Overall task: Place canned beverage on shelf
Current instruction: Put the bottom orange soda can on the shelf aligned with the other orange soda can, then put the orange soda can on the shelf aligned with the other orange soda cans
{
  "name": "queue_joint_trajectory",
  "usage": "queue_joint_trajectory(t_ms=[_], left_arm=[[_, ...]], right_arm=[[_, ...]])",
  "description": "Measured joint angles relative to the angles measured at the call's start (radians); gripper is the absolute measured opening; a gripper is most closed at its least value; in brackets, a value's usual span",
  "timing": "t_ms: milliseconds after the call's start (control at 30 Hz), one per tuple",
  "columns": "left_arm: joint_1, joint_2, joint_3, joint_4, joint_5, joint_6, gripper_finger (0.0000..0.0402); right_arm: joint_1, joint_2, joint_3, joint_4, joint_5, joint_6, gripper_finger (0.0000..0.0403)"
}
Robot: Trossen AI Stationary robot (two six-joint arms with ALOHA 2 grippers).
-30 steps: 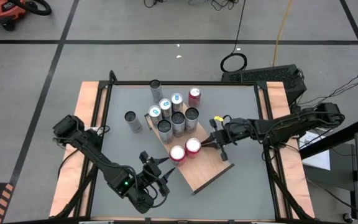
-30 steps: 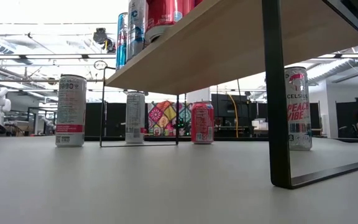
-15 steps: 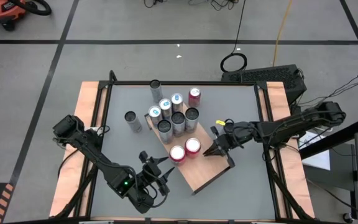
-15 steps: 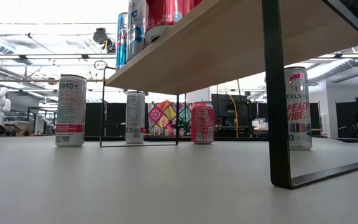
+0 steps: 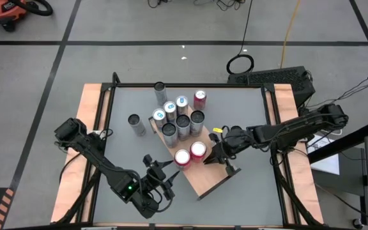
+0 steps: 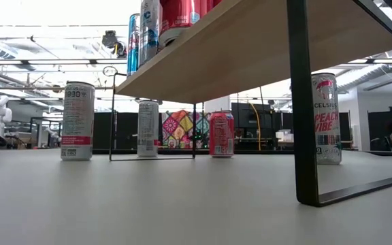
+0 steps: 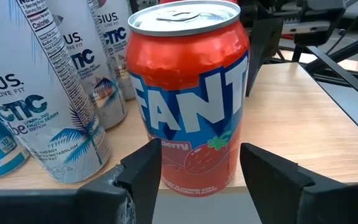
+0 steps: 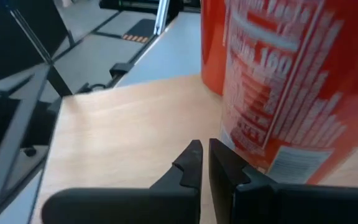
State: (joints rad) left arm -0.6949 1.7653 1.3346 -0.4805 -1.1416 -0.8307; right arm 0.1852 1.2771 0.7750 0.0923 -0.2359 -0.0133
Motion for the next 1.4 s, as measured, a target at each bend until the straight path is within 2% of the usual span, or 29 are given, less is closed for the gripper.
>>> queue_joint_trajectory(t_ms=[1000, 1233, 1400], left_arm=[[0.0, 0.0, 0.0, -0.029, 0.003, 0.001, 0.0216], [0.0, 0.0, 0.0, -0.037, 0.003, 0.001, 0.0216], [0.0, 0.0, 0.0, -0.04, -0.003, 0.006, 0.0216]], right_arm=[[-0.081, -0.028, 0.0, -0.099, 0.014, -0.029, 0.0], [-0.087, -0.087, -0.001, -0.167, 0.089, -0.052, 0.0], [-0.088, -0.185, -0.001, -0.207, 0.134, -0.086, 0.0]])
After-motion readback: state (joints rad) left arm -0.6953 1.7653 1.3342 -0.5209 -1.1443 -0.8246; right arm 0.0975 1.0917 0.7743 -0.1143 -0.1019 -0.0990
